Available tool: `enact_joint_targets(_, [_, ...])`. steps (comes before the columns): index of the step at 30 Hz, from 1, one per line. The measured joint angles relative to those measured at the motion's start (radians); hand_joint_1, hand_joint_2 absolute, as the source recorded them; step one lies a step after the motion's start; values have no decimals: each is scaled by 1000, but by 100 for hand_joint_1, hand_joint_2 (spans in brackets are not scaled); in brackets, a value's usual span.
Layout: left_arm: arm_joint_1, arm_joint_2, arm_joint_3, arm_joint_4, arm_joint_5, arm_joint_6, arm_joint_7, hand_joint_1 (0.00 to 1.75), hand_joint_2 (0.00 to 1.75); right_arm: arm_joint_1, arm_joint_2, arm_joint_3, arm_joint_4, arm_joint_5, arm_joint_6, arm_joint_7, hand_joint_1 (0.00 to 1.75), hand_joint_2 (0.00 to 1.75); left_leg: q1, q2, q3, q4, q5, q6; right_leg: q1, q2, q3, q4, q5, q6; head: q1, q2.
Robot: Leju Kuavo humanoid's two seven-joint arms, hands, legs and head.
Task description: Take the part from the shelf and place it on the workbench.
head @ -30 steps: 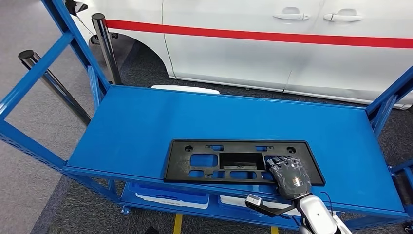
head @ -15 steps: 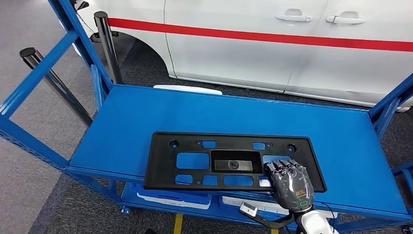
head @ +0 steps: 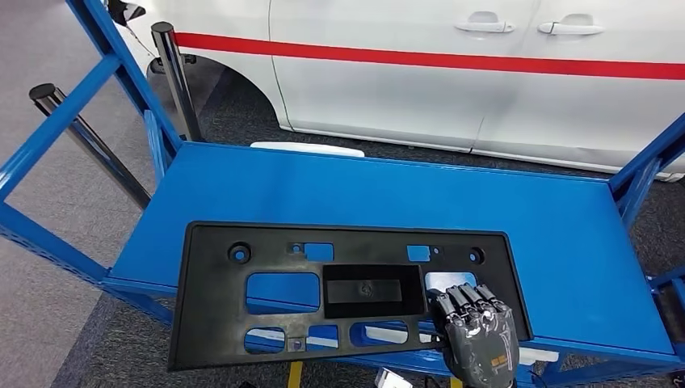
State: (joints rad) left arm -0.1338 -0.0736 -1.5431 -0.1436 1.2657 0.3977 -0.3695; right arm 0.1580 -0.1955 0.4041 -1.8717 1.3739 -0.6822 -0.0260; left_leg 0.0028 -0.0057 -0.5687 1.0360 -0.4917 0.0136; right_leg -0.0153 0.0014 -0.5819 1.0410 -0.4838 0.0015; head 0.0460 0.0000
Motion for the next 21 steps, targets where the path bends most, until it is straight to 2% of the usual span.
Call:
enact_joint_targets(2, [0, 0, 0, 0, 0, 6, 2, 0, 0, 8, 12, 2, -10, 1, -1, -4, 172, 175, 3, 1, -26, 64, -44, -12, -3, -2, 4, -6, 3, -13, 0, 0])
enact_joint_targets(4, [1, 0, 0, 0, 2, 8, 4, 0, 0, 12, 22, 2, -15, 1, -1, -5, 173, 175, 5, 0, -82, 189, -106, -19, -1, -3, 3, -6, 3, -19, 0, 0])
enact_joint_targets(5, [2, 0, 0, 0, 2, 11, 7, 0, 0, 14, 26, 2, -15, 1, -2, -6, 172, 175, 6, 1, -107, 242, -123, -21, 0, -4, 3, -5, 3, -19, 0, 0])
enact_joint_targets(6, [3, 0, 0, 0, 3, 15, 10, 0, 0, 17, 29, 3, -15, 1, -2, -7, 172, 175, 7, 1, -117, 263, -121, -21, 1, -3, 4, -5, 3, -20, 0, 0])
enact_joint_targets(7, [4, 0, 0, 0, 3, 19, 14, 0, 0, 19, 32, 3, -15, 0, -2, -8, 172, 175, 7, 1, -112, 253, -104, -20, 2, -3, 4, -4, 2, -20, 0, 0])
enact_joint_targets(9, [4, 0, 0, 0, 3, 26, 20, 0, 0, 21, 37, 5, -15, -1, -2, -11, 172, 175, 7, 1, -54, 129, -34, -13, 2, -1, 7, -4, 2, -19, 0, 0])
enact_joint_targets(11, [2, 0, 1, 0, 4, 28, 24, 0, 0, 21, 44, 10, -15, -4, -3, -13, 171, 175, 2, 0, 0, 14, 4, -3, 5, 0, 7, -3, 1, -13, 0, 0])
enact_joint_targets(13, [1, 0, 1, 0, 6, 28, 27, 0, 0, 20, 48, 16, -14, -7, -3, -13, 172, 175, -4, -1, 11, -11, 5, 4, 6, 0, 4, -4, 4, -3, 0, 0])
enact_joint_targets(15, [3, 0, 1, 0, 8, 28, 29, 0, 0, 20, 50, 23, -12, -10, -3, -14, 172, 175, 0, -1, 13, -21, 13, 15, 6, 1, 5, -5, 3, 7, 0, 0])
enact_joint_targets(16, [4, 0, 2, 0, 9, 29, 30, 0, 0, 20, 51, 25, -12, -12, -3, -14, 172, 175, 2, 0, 15, -28, 18, 22, 6, 0, 0, 7, -8, 12, 1, 0])
enact_joint_targets(18, [2, -1, 2, 0, 10, 30, 31, 0, 0, 19, 52, 28, -9, -16, -4, -13, 172, 175, 6, 2, 18, -38, 25, 32, 3, 0, -36, 89, -60, 20, 1, 0])
enact_joint_targets(20, [3, -2, 3, 0, 11, 32, 35, 0, 0, 18, 52, 29, -5, -21, -4, -11, 173, 175, 6, 3, 16, -38, 26, 35, 1, 0, -95, 217, -119, 26, 1, 0])
enact_joint_targets(21, [4, -2, 3, 0, 13, 34, 37, 0, 0, 19, 52, 30, -2, -23, -4, -11, 172, 175, 6, 4, 15, -38, 26, 35, 0, -1, -113, 256, -128, 29, 1, 0])
